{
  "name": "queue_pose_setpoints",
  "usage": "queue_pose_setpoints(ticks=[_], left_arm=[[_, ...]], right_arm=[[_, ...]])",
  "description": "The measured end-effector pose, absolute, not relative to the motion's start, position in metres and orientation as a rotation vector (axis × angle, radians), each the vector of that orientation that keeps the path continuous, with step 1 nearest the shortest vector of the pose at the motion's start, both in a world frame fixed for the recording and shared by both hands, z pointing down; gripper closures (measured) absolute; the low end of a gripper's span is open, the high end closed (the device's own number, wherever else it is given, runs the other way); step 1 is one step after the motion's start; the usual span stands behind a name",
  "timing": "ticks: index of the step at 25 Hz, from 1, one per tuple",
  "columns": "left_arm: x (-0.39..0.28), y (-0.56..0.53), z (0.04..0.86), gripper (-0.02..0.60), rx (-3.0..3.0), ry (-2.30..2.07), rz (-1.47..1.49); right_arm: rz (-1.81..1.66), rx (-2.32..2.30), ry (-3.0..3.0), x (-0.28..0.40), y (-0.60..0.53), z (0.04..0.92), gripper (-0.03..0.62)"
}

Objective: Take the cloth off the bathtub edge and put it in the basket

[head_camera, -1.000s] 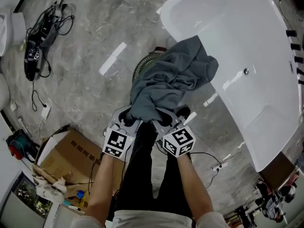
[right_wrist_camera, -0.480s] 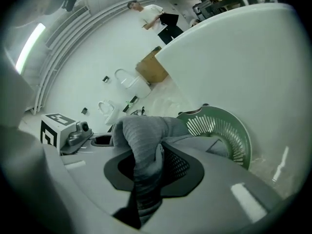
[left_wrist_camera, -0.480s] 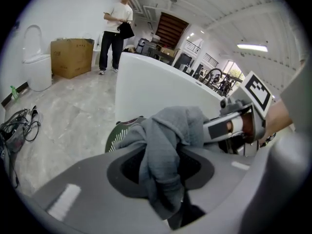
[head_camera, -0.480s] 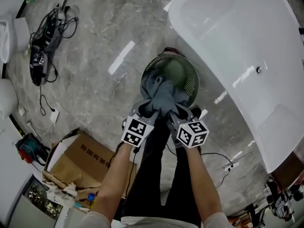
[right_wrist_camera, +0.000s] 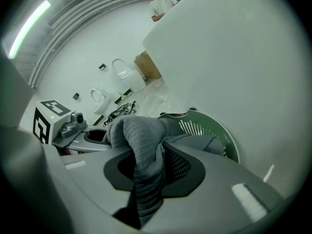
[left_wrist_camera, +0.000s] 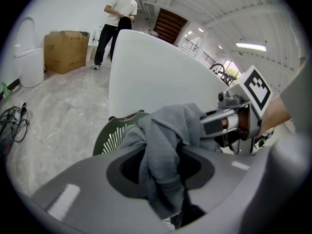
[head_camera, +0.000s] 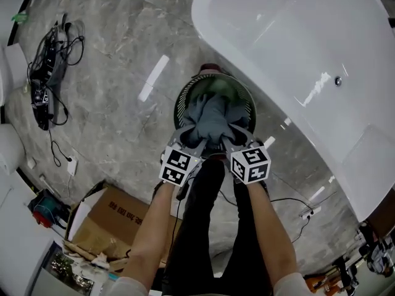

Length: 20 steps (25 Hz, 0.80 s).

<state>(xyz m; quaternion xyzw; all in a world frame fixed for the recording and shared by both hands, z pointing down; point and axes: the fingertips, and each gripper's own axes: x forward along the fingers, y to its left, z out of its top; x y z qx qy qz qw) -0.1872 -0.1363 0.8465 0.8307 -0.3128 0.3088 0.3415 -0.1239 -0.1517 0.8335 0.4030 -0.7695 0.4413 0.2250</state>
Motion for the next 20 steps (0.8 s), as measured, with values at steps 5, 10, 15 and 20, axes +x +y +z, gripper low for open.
queue_pose_setpoints(ticks=[5,10,15,20], left_arm=[[-0.181,-0.146,0.875,0.393,2.179,-0.832,0.784],[-0.186,-0.148,0.889,0.325,2.119,-0.884,0.814],[-0.203,-0.131,0.873,0.305,2.090,-0.895,0.839],[-0.209,-0.117,0.857,0.305,2.074,-0.911,0.846]], right_arm=[[1.195,1.122,-2.125,-0.117,-0.161,0.863,0.523],[1.148,1.231,-1.966,-0.094,-0.162,0.886,0.463],[1.147,1.225,-1.919,-0.090,-0.144,0.874,0.436],[1.140,1.222,-1.960,-0.097,-0.143,0.844,0.434]])
